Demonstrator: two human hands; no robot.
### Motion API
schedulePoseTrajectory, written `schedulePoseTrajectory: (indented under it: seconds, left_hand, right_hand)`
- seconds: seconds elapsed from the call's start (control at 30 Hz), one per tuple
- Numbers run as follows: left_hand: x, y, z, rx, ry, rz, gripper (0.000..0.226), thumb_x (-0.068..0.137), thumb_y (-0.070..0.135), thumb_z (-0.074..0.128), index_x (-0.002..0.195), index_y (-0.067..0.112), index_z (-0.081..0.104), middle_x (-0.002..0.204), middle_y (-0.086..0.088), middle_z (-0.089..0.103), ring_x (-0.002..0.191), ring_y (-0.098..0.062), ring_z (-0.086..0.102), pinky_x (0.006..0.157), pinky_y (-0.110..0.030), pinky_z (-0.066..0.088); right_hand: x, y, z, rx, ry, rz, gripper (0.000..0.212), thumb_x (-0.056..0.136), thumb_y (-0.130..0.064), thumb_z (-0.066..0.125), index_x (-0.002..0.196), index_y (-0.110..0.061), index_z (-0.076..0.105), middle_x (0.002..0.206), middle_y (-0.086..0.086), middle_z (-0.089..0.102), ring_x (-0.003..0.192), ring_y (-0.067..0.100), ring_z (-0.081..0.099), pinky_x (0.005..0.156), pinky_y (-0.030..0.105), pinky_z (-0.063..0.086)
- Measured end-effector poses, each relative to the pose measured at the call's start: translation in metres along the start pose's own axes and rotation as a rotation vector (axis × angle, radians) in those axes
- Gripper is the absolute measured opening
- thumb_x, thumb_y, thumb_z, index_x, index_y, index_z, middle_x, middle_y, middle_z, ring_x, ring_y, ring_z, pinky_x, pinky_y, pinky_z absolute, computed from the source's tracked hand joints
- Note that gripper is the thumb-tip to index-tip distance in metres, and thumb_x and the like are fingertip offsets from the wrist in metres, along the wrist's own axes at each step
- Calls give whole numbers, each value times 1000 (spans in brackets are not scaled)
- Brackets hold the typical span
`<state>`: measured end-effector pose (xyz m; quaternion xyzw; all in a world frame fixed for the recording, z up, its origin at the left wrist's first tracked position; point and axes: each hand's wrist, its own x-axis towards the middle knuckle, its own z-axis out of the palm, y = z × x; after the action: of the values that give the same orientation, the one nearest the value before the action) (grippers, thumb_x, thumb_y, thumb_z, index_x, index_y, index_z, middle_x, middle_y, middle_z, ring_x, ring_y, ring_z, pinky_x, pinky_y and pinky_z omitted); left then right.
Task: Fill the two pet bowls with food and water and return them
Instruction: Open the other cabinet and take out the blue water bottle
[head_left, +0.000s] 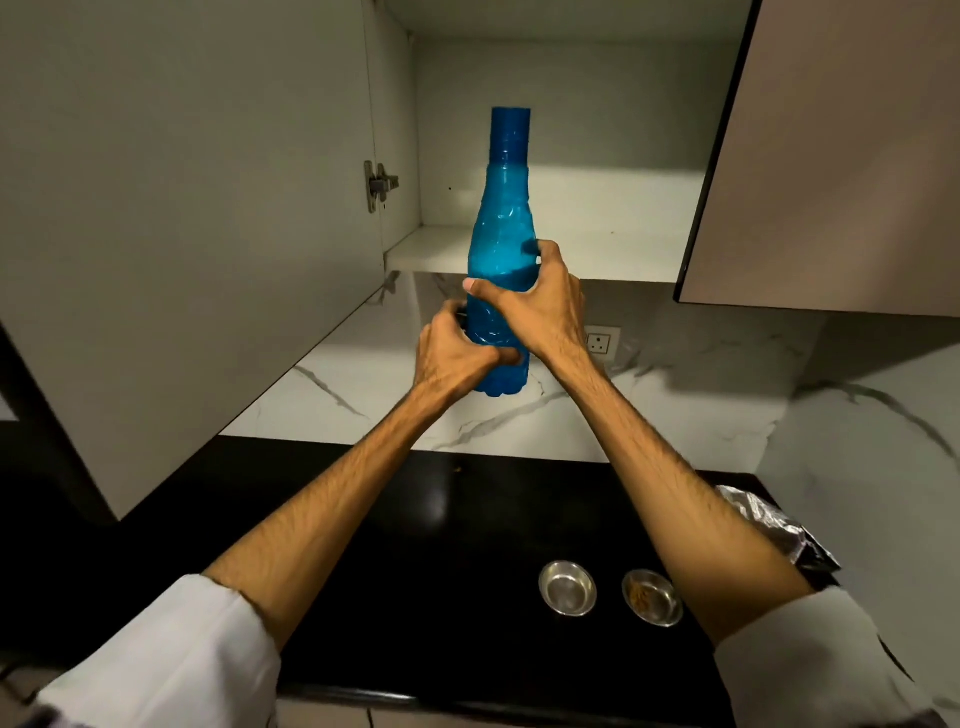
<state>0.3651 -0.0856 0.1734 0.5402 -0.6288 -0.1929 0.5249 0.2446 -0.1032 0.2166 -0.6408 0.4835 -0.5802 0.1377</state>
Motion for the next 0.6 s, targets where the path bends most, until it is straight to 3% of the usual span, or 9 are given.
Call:
schedulePoseTrajectory:
  seconds: [0.13,0.23,0.33,0.5,0.6]
  left_hand:
    - [-15,-16,6,5,-8,-23,84,61,27,95,132,9,55,118,-2,67,103,-21,66,89,-38,60]
    - [-26,-31,12,-2,-22,-49,82,61,26,95,131,10,55,116,-1,66,102,-19,66,90,-37,60]
    - [-34,-46,20,1,-31,-78,82,59,26,94,130,12,55,114,2,66,100,-17,66,88,-34,60]
    - [-47,-72,34,-9,-51,-123,81,58,26,95,128,15,55,109,8,63,91,1,62,81,-25,58]
    - [-54,-86,42,-8,-73,-143,82,59,24,95,130,13,54,108,8,62,89,2,61,77,-18,54]
  right_hand:
    - [-19,12,4,2,-14,31,81,76,-47,89,138,-15,49,110,-13,58,95,9,62,75,18,51]
    - [-33,24,8,-4,-41,59,78,76,-46,89,136,-16,50,107,-12,61,94,11,65,80,27,57]
    - [-46,37,12,-16,-55,86,76,74,-47,89,132,-19,49,104,-14,62,94,13,68,83,34,60]
    - [-66,61,20,-5,-59,126,75,72,-46,91,130,-21,50,102,-16,63,90,9,66,77,24,54]
    - [-75,76,25,-5,-75,148,78,73,-44,91,132,-18,49,109,-10,67,95,12,68,81,28,58]
